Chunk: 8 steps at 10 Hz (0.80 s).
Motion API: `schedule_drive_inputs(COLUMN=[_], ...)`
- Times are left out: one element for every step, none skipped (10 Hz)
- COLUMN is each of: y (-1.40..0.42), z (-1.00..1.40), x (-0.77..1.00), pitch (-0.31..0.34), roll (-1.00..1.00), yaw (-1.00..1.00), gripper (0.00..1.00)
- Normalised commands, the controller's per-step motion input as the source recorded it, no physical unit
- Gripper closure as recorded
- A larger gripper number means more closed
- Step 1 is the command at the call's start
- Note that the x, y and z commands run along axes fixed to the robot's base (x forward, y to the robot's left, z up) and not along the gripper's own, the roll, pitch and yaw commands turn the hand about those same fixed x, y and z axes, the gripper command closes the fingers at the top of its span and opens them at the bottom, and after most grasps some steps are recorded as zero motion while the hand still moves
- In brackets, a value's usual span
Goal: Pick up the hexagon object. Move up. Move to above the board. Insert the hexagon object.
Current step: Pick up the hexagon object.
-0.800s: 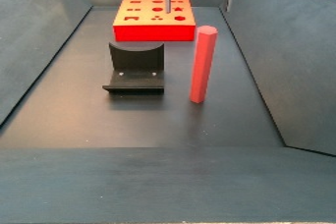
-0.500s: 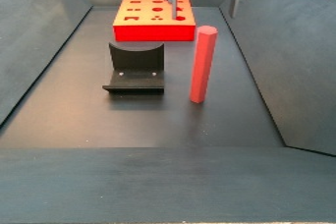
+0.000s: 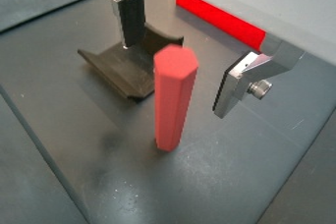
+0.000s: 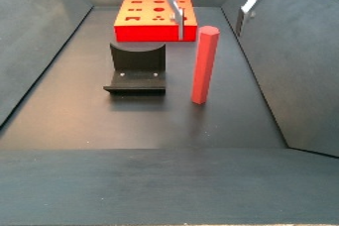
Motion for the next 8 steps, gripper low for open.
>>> schedule_drive_inputs(y=[0.01, 0.00, 0.01, 0.00, 0.00, 0.00, 0.00, 0.00], z=[-0.47, -0.43, -0.31, -0.21, 0.00, 0.00, 0.00, 0.00], x=[0.00, 0.00, 0.00, 0.00, 0.00, 0.00, 0.00, 0.00], pitch=[-0.041, -0.040, -0.020, 0.000, 0.000, 0.004, 0.000, 0.000], roll=[-0.33, -0.32, -0.25, -0.18, -0.01, 0.01, 0.00, 0.00], yaw=[0.00, 0.00, 0.00, 0.00, 0.00, 0.00, 0.00, 0.00], gripper=[0.00, 0.00, 0.00, 0.00, 0.00, 0.00, 0.00, 1.00])
